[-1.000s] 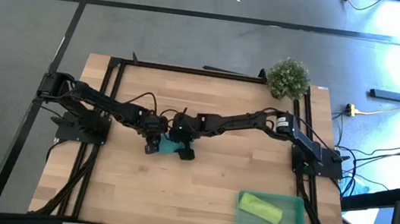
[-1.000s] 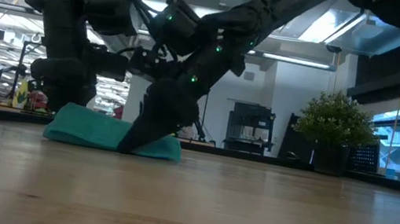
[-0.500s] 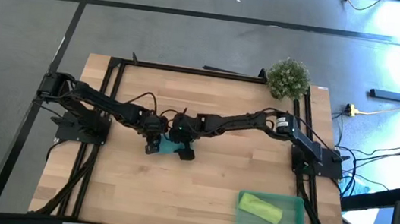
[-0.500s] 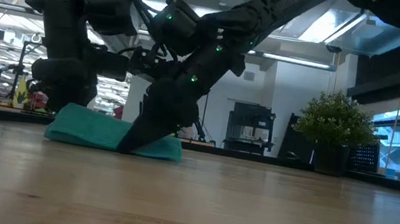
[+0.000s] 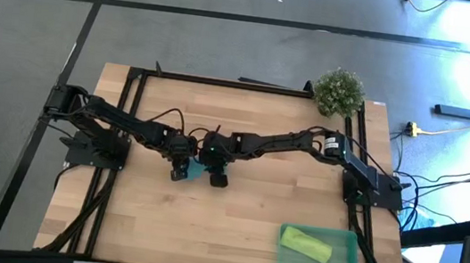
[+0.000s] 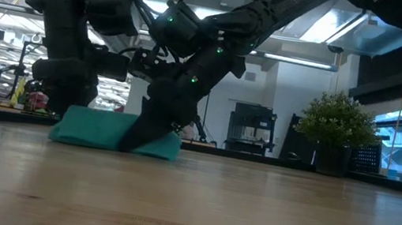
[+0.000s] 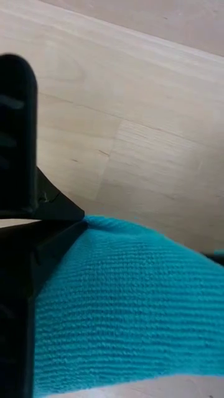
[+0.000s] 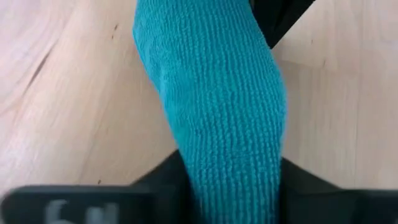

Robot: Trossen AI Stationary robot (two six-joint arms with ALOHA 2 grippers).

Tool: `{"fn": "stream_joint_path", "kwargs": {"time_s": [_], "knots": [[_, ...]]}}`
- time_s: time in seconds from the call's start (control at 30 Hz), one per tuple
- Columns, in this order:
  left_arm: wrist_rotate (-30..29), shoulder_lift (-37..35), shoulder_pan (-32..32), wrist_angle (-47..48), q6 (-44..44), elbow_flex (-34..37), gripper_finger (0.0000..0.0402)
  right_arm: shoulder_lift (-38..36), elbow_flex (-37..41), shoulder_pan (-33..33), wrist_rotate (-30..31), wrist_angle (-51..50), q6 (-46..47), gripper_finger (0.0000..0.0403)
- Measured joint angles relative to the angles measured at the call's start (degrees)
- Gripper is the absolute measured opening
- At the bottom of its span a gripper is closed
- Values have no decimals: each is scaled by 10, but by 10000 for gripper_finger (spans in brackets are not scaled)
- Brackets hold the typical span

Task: Roll microfiber towels into tight, uniform cylinder then place into a basket
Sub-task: Put the blue rolled microfiber cloth into the green bin

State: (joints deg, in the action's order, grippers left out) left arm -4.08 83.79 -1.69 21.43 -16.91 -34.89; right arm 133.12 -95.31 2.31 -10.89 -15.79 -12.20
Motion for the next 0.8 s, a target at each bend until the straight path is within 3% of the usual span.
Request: {"fn": "stream_joint_path", "kwargs": {"time_s": [0.17,0.8], "knots": [[0,0,0,-2,0,0,0,0,0,0,-6,-1,0,31],[-12,1,-1,-21,9,1,0,0,0,-1,-10,-4,1,34]]}}
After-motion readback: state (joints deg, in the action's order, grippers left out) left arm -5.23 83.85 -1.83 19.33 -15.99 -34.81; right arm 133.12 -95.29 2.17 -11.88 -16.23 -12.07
